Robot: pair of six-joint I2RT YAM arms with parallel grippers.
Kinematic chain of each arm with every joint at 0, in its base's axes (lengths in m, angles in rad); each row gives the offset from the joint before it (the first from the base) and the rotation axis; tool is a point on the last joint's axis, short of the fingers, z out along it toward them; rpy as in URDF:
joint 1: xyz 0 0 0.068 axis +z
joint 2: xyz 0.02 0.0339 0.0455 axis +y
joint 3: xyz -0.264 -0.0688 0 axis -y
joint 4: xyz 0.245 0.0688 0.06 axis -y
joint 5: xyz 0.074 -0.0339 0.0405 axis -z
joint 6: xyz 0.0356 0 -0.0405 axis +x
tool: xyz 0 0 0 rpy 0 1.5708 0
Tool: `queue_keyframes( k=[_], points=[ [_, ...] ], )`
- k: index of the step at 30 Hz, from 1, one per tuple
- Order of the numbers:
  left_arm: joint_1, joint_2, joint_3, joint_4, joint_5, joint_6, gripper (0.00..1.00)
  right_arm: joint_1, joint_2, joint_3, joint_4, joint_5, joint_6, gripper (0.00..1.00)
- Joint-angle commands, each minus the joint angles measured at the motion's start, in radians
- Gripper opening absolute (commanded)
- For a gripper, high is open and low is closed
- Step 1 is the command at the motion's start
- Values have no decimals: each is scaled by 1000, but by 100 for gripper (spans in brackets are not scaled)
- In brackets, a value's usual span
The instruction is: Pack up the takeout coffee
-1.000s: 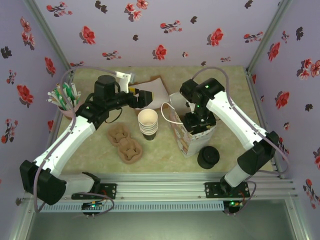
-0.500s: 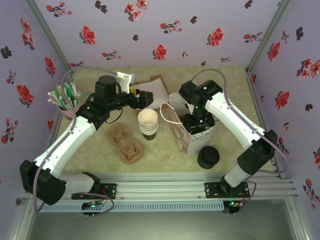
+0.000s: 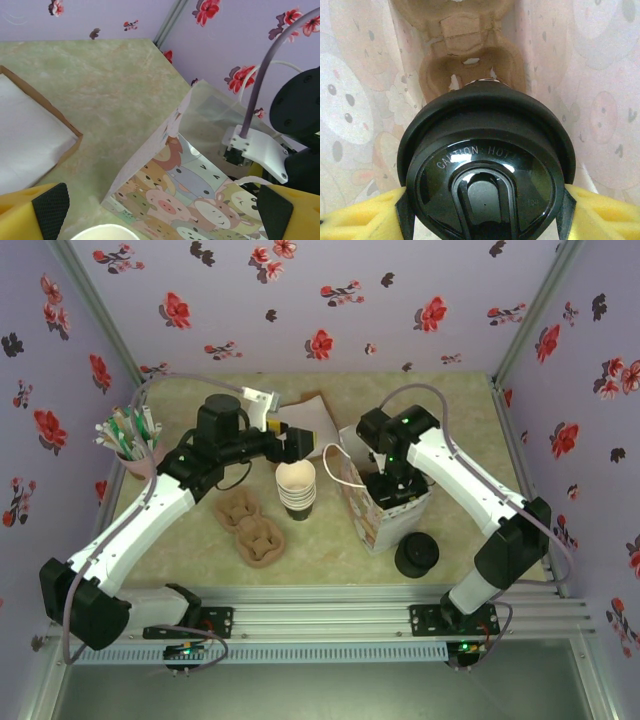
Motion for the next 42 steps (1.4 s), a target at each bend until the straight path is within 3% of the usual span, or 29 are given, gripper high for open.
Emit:
queue_keyframes(
  k=[1,13,42],
  points=[
    [-21,-18,16,-7,-17,27,99,-3,-7,-21,11,8,-11,69],
    [-89,-54,-2,-15,-64,42,99,-3,-20,-68,68,2,-18,69],
    [-107,-41,12,-34,-103,51,99,1,-71,-84,106,14,-24,69]
  ],
)
